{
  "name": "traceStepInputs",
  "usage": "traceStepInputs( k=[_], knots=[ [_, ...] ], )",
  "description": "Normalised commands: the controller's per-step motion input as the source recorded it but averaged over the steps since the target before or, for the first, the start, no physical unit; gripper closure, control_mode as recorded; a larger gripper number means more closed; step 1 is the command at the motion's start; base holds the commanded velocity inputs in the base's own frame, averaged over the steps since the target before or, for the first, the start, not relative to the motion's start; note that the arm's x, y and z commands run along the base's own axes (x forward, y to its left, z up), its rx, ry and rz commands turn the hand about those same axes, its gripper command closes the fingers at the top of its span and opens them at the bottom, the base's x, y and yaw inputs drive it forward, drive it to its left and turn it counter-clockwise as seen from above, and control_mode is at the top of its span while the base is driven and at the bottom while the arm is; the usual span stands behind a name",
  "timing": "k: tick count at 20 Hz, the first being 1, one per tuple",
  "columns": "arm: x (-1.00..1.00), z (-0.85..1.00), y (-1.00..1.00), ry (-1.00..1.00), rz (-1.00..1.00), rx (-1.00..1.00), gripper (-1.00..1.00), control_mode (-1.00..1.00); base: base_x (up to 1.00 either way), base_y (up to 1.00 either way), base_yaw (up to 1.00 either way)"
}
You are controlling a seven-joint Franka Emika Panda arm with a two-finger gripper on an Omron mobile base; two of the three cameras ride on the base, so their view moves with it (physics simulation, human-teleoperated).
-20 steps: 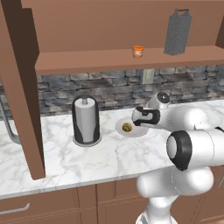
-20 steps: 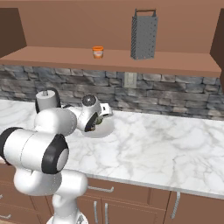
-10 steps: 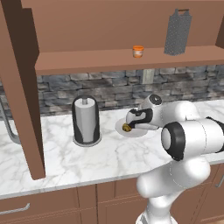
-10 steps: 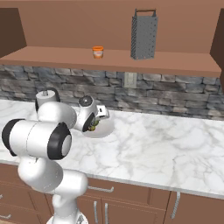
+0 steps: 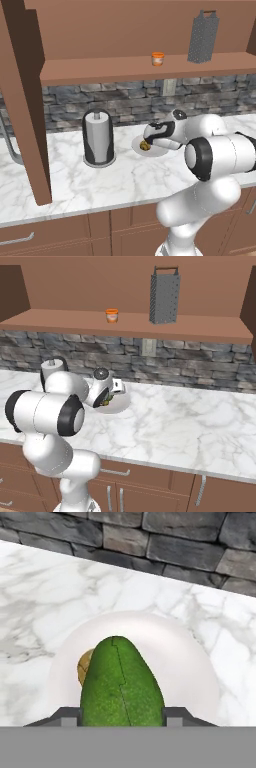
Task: Pick the avocado and bread from the counter and place them on the plate. Then pick the jam from the cabinet and place it next to the plate. Lastly close the cabinet door.
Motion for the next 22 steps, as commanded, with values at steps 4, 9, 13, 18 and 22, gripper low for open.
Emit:
traceStepInputs(
  k=[4, 9, 13, 18, 22],
  knots=[
    [0.0, -0.14, 0.0, 0.0, -0.03, 0.03, 1.0, -1.0, 0.0, 0.0, 0.0],
    [0.0, -0.14, 0.0, 0.0, -0.07, 0.0, 1.0, -1.0, 0.0, 0.0, 0.0],
    [0.03, -0.14, 0.0, 0.0, -0.08, 0.0, 1.0, -1.0, 0.0, 0.0, 0.0],
    [0.14, -0.2, 0.0, 0.0, -0.07, 0.0, 1.0, -1.0, 0.0, 0.0, 0.0],
    [0.17, -0.26, 0.0, 0.0, -0.07, 0.0, 1.0, -1.0, 0.0, 0.0, 0.0]
  ],
)
